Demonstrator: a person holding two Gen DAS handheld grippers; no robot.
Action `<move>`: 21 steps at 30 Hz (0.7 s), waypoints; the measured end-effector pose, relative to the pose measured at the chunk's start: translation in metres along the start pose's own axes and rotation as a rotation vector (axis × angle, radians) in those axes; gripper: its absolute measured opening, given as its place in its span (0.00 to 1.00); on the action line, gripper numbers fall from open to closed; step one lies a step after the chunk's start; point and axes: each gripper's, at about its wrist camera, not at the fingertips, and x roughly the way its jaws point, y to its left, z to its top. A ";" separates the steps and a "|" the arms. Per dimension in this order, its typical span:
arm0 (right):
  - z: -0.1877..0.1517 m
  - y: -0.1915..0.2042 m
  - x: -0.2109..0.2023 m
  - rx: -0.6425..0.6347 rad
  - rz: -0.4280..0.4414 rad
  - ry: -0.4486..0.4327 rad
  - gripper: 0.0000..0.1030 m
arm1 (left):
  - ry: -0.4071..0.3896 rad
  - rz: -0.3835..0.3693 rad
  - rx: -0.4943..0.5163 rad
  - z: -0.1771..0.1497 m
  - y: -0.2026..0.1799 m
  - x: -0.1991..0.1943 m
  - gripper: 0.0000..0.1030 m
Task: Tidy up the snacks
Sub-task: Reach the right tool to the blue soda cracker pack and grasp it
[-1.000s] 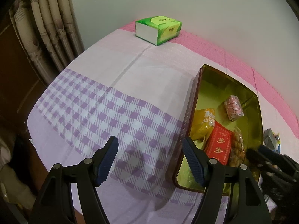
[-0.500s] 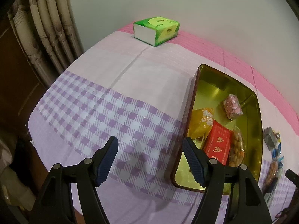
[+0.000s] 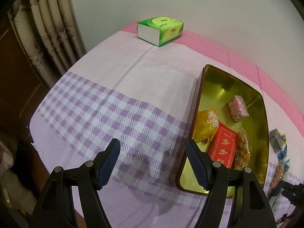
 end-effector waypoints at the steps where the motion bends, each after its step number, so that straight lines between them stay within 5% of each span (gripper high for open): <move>1: 0.000 0.003 0.002 -0.007 -0.009 0.003 0.57 | -0.001 0.001 0.002 0.000 0.000 0.000 0.70; 5: -0.001 0.014 0.007 -0.034 -0.037 -0.022 0.57 | -0.006 0.002 0.005 -0.002 -0.001 -0.001 0.70; 7: 0.001 0.017 0.007 -0.051 -0.052 -0.046 0.45 | -0.004 0.001 0.007 -0.002 -0.001 -0.001 0.70; 9: 0.003 0.017 0.008 -0.069 -0.057 -0.047 0.44 | -0.003 0.002 0.007 -0.002 -0.001 -0.002 0.70; 21: -0.015 0.014 0.009 -0.262 -0.233 -0.061 0.52 | -0.006 0.006 0.017 -0.002 -0.005 -0.002 0.70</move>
